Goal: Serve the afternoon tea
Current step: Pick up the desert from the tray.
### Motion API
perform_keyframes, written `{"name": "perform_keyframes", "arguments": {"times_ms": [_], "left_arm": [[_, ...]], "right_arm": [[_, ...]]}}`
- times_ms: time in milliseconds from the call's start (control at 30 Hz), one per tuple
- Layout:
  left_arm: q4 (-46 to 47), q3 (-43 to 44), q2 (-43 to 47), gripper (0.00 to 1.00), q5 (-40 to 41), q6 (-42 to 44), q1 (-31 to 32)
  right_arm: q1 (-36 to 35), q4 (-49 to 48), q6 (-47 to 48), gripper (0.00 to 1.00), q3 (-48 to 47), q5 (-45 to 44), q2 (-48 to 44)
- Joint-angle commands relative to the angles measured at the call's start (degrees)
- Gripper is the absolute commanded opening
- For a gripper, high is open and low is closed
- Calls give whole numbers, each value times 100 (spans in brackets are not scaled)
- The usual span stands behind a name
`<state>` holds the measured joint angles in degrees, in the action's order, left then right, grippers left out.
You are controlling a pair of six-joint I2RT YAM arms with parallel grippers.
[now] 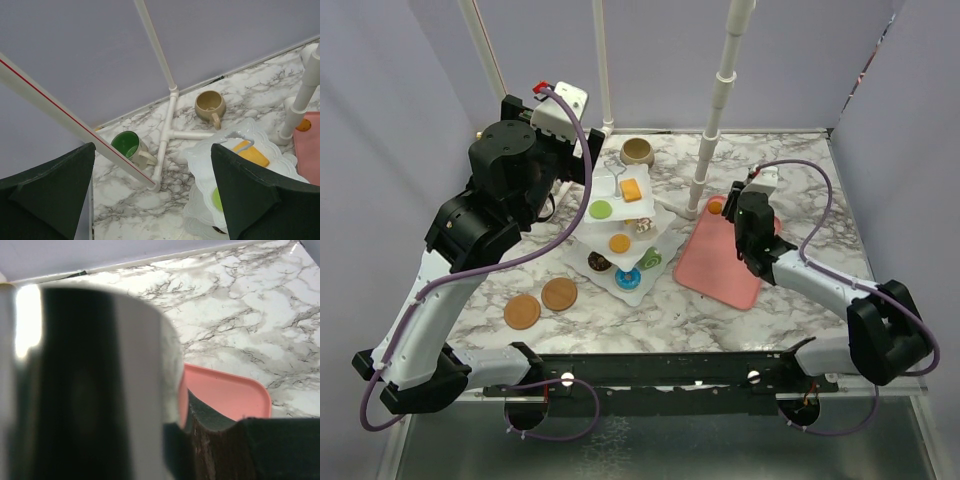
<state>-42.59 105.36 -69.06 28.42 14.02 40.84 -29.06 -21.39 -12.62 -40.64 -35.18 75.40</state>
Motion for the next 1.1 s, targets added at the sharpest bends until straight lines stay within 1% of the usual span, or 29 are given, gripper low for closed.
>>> {"name": "perform_keyframes", "arguments": {"times_ms": [0, 233, 433, 733, 1067], "left_arm": [[-21, 85, -31, 99, -131, 37, -32], [-22, 68, -64, 99, -127, 30, -32], [-22, 63, -103, 99, -99, 37, -32], [-22, 93, -130, 99, -118, 13, -31], [-21, 159, -149, 99, -142, -20, -32]], "right_arm": [[179, -805, -25, 42, -32, 159, 457], [337, -1308, -1, 48, -197, 537, 1223], [444, -1718, -19, 54, -320, 757, 1631], [508, -1767, 51, 55, -393, 758, 2008], [566, -1731, 150, 55, -283, 740, 2110]]}}
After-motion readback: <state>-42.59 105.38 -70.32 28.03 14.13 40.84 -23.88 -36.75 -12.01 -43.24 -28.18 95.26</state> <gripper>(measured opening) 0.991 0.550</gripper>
